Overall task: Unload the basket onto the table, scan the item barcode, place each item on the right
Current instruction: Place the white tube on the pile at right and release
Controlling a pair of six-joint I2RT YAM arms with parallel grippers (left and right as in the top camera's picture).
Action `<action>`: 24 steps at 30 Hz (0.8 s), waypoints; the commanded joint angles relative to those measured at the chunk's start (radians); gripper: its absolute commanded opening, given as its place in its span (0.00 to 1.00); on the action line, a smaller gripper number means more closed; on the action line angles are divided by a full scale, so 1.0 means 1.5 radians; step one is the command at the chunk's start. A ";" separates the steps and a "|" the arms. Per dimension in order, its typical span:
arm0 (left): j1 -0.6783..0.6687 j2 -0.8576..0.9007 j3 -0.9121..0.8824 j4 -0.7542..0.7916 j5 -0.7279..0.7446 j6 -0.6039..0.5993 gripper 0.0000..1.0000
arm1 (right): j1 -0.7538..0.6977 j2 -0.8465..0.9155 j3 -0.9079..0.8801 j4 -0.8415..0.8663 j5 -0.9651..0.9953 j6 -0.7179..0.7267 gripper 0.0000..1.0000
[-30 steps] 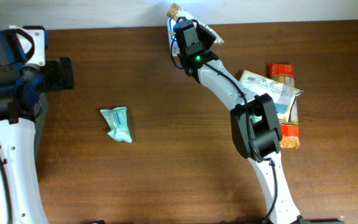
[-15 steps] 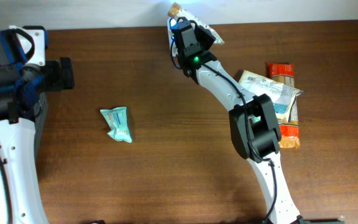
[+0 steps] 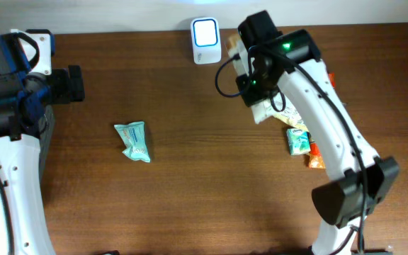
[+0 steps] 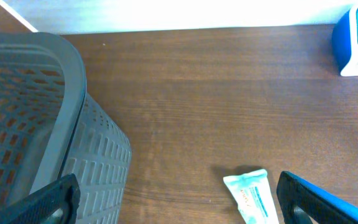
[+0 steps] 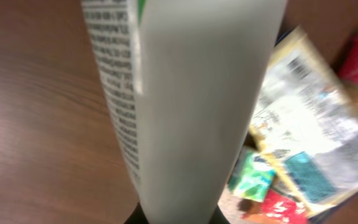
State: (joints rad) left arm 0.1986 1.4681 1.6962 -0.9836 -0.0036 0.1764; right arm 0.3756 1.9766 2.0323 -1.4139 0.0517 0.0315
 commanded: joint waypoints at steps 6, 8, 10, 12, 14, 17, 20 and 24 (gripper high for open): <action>0.001 -0.005 0.002 0.001 0.005 0.008 0.99 | -0.057 0.013 -0.290 0.160 -0.050 0.110 0.04; 0.001 -0.005 0.002 0.000 0.005 0.008 0.99 | -0.081 0.013 -0.354 0.217 -0.044 0.110 0.04; 0.001 -0.005 0.002 0.000 0.005 0.009 0.99 | -0.113 0.013 -0.408 0.261 0.011 0.110 0.04; 0.001 -0.005 0.002 0.001 0.005 0.008 0.99 | -0.142 0.015 -0.428 0.274 0.047 0.110 0.04; 0.001 -0.005 0.002 0.000 0.005 0.009 0.99 | -0.176 0.016 -0.429 0.275 0.066 0.110 0.04; 0.001 -0.005 0.002 0.000 0.005 0.009 0.99 | -0.214 0.016 -0.429 0.272 0.066 0.109 0.05; 0.001 -0.005 0.002 0.000 0.005 0.008 0.99 | -0.221 0.016 -0.428 0.265 0.061 0.077 0.58; 0.001 -0.005 0.002 0.001 0.005 0.008 0.99 | -0.219 0.013 -0.292 0.119 0.000 0.046 0.69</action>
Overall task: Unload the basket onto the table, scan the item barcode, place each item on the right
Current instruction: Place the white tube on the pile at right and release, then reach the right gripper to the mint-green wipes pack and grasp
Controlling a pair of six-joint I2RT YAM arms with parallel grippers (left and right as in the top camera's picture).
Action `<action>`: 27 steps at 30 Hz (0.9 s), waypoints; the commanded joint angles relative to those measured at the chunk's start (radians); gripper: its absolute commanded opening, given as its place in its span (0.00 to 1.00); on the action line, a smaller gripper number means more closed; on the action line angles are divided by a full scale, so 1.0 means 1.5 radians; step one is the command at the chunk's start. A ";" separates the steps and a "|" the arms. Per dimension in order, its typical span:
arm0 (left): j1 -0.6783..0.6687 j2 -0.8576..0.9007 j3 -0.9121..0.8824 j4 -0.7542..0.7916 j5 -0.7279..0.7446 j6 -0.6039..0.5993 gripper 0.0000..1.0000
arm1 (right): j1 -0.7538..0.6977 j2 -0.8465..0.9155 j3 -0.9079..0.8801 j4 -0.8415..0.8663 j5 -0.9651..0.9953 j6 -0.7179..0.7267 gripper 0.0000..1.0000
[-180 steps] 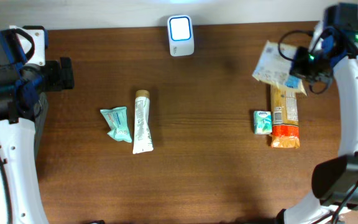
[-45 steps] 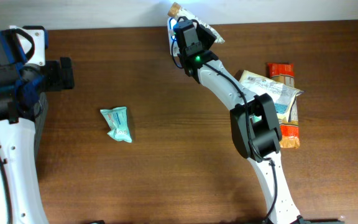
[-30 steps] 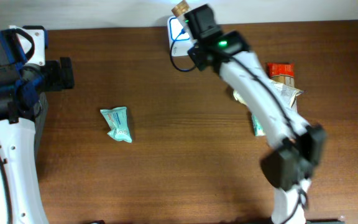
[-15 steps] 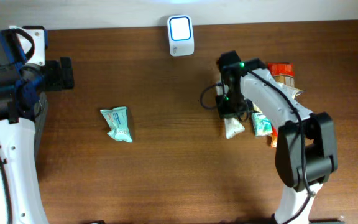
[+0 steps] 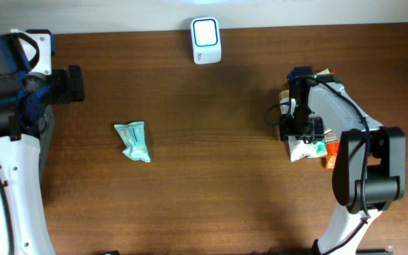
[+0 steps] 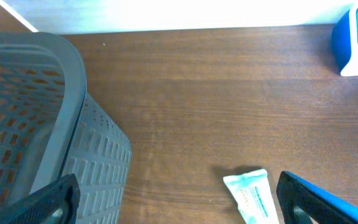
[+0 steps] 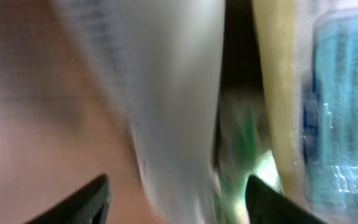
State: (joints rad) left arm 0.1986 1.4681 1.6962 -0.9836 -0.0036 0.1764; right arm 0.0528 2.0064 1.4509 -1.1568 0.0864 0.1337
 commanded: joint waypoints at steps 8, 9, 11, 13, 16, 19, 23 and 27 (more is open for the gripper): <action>0.001 -0.005 0.002 0.000 0.005 0.008 0.99 | 0.061 -0.001 0.314 -0.110 -0.315 -0.022 0.84; 0.001 -0.005 0.002 0.000 0.005 0.008 0.99 | 0.087 0.004 0.307 -0.081 -0.342 -0.021 0.84; 0.001 -0.005 0.002 0.000 0.005 0.008 0.99 | 0.154 0.018 0.305 -0.024 -0.359 -0.013 0.84; 0.001 -0.005 0.002 0.000 0.005 0.008 0.99 | 0.246 0.046 0.305 0.055 -0.356 0.017 0.81; 0.001 -0.005 0.002 0.001 0.005 0.009 0.99 | 0.321 0.086 0.305 0.143 -0.354 0.055 0.80; 0.001 -0.005 0.002 0.001 0.005 0.008 0.99 | 0.410 0.159 0.305 0.243 -0.349 0.074 0.80; 0.001 -0.005 0.002 0.000 0.005 0.008 0.99 | 0.481 0.242 0.305 0.358 -0.344 0.054 0.72; 0.001 -0.005 0.002 0.001 0.005 0.009 0.99 | 0.495 0.269 0.305 0.374 -0.344 0.054 0.67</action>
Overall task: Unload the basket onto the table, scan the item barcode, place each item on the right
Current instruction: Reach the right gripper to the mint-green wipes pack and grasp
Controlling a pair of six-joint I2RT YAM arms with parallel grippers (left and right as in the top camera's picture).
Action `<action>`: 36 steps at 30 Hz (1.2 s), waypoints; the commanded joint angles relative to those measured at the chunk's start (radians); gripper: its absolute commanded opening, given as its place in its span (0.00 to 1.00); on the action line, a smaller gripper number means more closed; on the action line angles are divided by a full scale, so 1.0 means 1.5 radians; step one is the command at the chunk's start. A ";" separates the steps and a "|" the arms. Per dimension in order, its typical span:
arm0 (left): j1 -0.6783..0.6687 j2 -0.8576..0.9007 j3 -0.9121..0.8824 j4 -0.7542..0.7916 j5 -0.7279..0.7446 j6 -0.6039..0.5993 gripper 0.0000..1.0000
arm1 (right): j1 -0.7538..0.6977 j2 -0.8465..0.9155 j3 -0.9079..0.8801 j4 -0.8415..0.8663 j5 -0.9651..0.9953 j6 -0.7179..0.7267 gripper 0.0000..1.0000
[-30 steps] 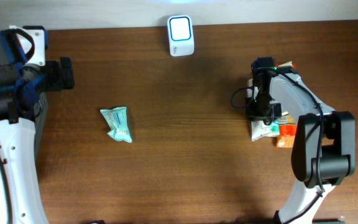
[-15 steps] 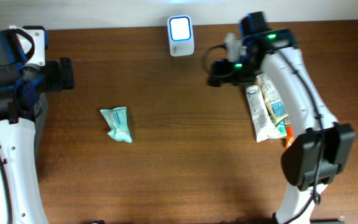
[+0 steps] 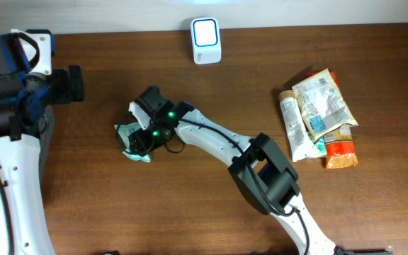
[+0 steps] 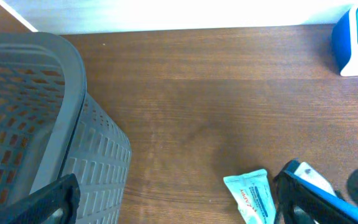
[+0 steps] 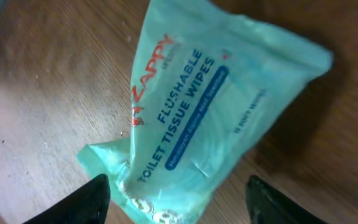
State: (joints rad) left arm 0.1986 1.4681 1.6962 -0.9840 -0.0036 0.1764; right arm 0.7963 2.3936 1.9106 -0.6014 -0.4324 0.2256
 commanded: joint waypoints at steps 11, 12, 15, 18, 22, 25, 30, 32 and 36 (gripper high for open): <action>0.001 -0.005 0.002 0.001 0.005 0.008 0.99 | -0.058 -0.023 0.012 -0.196 0.001 -0.182 0.16; 0.001 -0.005 0.002 0.001 0.005 0.008 0.99 | -0.072 -0.033 0.021 -0.261 0.023 -0.268 0.18; 0.001 -0.005 0.002 0.001 0.005 0.008 0.99 | -0.109 -0.043 0.032 -0.381 0.268 -0.395 0.42; 0.001 -0.005 0.002 0.001 0.005 0.008 0.99 | -0.134 -0.044 0.043 -0.359 0.348 -0.394 0.61; 0.001 -0.005 0.002 0.001 0.005 0.008 0.99 | -0.168 -0.048 0.147 -0.400 0.325 -0.346 0.69; 0.001 -0.005 0.002 0.001 0.005 0.008 0.99 | -0.175 -0.048 0.219 -0.448 0.191 -0.268 0.69; 0.001 -0.005 0.002 0.001 0.005 0.008 0.99 | -0.180 -0.024 0.167 -0.466 0.176 0.151 0.72; 0.001 -0.005 0.002 0.001 0.005 0.009 0.99 | -0.195 -0.024 0.134 -0.451 0.175 0.215 0.88; 0.001 -0.005 0.002 0.001 0.005 0.008 0.99 | -0.241 -0.024 0.014 -0.350 0.023 0.237 0.78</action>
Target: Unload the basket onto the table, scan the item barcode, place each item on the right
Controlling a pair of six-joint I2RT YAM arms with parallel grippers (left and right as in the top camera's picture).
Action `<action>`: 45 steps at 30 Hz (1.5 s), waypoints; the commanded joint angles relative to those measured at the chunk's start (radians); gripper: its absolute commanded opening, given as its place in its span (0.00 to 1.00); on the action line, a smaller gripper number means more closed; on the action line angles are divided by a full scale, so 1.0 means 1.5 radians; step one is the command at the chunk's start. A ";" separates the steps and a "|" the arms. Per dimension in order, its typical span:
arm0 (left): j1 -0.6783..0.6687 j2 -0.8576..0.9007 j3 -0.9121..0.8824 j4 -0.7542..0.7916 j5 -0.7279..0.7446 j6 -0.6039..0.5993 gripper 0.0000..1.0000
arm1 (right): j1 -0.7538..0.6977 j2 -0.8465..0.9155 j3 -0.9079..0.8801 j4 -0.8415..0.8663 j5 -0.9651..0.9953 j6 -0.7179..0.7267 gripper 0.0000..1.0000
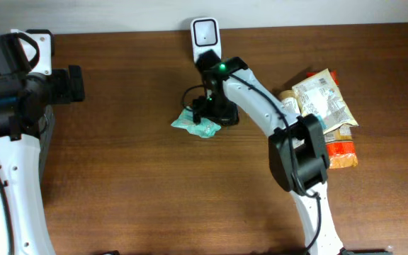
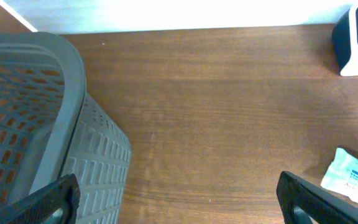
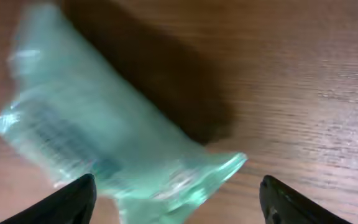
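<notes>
The teal pack of flushable wipes (image 1: 197,122) lies on the table a little in front of the white scanner (image 1: 205,32). My right gripper (image 1: 212,112) is right over the pack's right end. In the right wrist view the pack (image 3: 104,137) is blurred and fills the left half, and the right gripper (image 3: 178,190) stands open with its fingers wide on either side of it. The left gripper (image 1: 73,83) is far off at the table's left edge, open (image 2: 179,196) and holding nothing. A corner of the pack (image 2: 355,180) shows at the right in the left wrist view.
A pile of scanned goods (image 1: 319,106) with a white tube (image 1: 291,124) and an orange packet lies at the right. A grey mesh basket (image 2: 36,124) stands at the left under the left arm. The scanner (image 2: 356,34) shows at the far right.
The wipes pack was left of the table's middle with my open right gripper over it. Now pack and gripper are further right, just in front of the scanner. The left arm has not moved.
My right gripper held a white tube up near the scanner. Then it was down at the pile on the right with open fingers. Then the tube lay by the pile and the gripper was over the wipes pack at the left. Now the pack is by the scanner.
</notes>
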State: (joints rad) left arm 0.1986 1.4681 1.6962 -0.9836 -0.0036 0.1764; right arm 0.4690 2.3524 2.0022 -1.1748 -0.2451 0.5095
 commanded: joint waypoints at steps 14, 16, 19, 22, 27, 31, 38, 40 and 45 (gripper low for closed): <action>0.001 -0.005 0.002 0.000 0.005 0.009 0.99 | -0.026 0.003 -0.076 0.146 -0.168 -0.331 0.34; 0.001 -0.005 0.002 0.001 0.005 0.008 0.99 | -0.026 0.003 -0.074 0.148 -0.168 -0.457 0.43; 0.001 -0.005 0.002 0.001 0.005 0.008 0.99 | -0.027 0.003 -0.067 0.140 -0.154 -0.493 0.51; 0.001 -0.005 0.002 0.001 0.005 0.008 0.99 | -0.029 0.002 0.006 0.045 -0.163 -0.487 0.51; 0.001 -0.005 0.002 0.000 0.005 0.008 0.99 | 0.053 -0.002 0.110 0.006 0.058 -0.489 0.65; 0.001 -0.005 0.002 0.000 0.005 0.009 0.99 | 0.158 0.025 0.095 0.050 0.322 -0.489 0.71; 0.001 -0.005 0.002 0.000 0.005 0.008 0.99 | 0.208 0.083 0.094 0.023 0.398 -0.474 0.61; 0.001 -0.005 0.002 0.000 0.005 0.008 0.99 | 0.212 0.094 0.094 0.020 0.403 -0.474 0.54; 0.001 -0.005 0.002 0.001 0.005 0.008 0.99 | 0.211 0.104 0.093 0.020 0.458 -0.418 0.21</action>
State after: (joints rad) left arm 0.1986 1.4681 1.6962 -0.9840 -0.0036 0.1764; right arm 0.7792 2.4832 2.1502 -1.1446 0.3862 -0.1753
